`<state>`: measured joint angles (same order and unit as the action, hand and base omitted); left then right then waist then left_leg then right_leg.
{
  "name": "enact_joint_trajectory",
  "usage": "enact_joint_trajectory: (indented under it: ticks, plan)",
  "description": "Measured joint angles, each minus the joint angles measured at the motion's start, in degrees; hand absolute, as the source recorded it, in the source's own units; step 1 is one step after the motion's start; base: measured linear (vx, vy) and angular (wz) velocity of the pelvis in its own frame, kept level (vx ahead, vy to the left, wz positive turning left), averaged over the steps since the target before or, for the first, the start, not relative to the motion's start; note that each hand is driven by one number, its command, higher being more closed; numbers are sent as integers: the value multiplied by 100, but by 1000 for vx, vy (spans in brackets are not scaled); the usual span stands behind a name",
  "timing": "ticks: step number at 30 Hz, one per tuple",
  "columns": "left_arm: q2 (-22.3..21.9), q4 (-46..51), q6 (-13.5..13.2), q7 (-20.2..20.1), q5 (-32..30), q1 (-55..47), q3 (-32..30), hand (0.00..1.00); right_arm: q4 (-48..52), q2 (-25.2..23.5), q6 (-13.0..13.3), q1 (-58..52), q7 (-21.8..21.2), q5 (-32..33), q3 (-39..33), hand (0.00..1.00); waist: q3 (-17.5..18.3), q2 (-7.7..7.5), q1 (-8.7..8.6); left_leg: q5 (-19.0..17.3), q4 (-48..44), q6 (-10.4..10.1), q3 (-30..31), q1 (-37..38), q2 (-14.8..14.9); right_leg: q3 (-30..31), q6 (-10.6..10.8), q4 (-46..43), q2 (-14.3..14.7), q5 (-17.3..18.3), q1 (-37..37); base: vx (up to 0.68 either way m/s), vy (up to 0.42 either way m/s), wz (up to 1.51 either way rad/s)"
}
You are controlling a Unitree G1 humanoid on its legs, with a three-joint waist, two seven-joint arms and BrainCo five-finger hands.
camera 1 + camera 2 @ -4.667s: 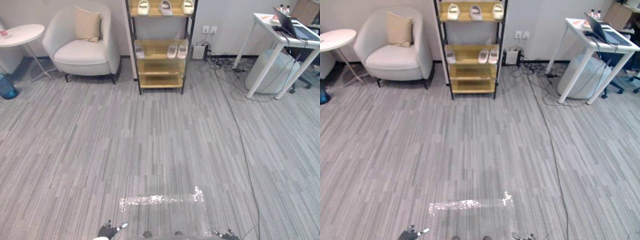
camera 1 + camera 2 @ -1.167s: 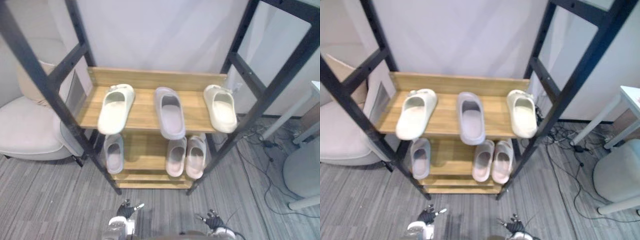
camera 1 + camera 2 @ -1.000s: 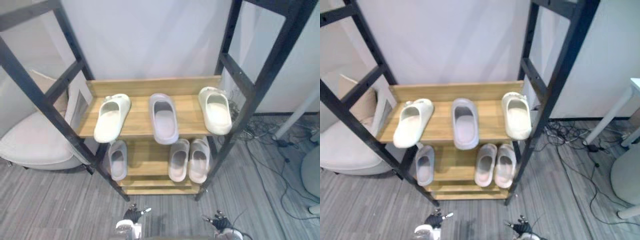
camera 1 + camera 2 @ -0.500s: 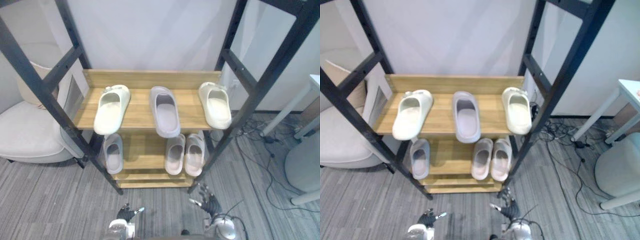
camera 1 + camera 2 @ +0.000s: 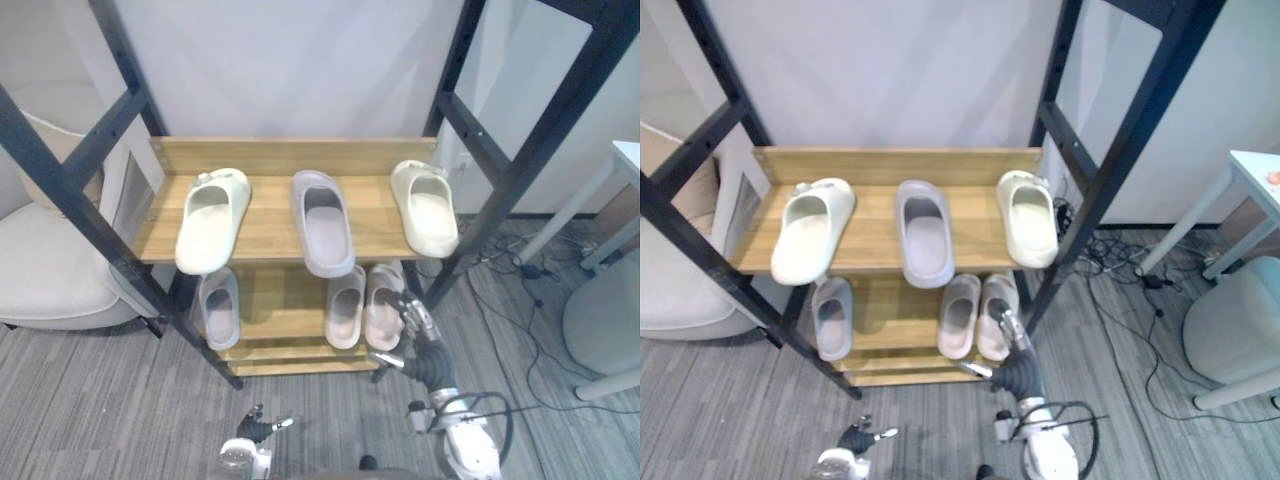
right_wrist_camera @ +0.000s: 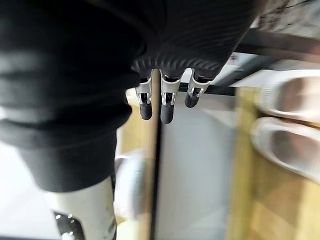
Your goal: Organize the slippers on the shoe rack
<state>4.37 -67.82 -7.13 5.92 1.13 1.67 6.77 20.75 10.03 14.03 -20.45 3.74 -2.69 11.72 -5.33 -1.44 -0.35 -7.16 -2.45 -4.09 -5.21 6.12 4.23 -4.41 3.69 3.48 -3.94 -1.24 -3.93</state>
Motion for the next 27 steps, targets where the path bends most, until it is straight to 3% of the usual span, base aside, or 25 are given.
enact_joint_trajectory:
  ticks: [10,14,27]
  plan:
    - [187,-17,14,-8,4,-122,-96,0,44,591,11,1416,365,-130,-432,0,-2,-21,36,18,15,19,242,-148,-18,-200,-2,44,-4,-15,-6,7,-7,10]
    - [193,34,12,-91,5,-142,-124,0,-834,1051,-31,2483,396,56,-489,0,4,-36,54,20,-3,23,327,-211,-25,-289,-2,68,-8,-14,-9,9,-2,10]
    - [208,216,13,-128,8,-177,-129,0,-2956,1282,-415,4484,635,39,-478,0,-22,-74,143,48,0,45,422,-395,-41,-369,-4,36,-17,-14,139,-6,1,3]
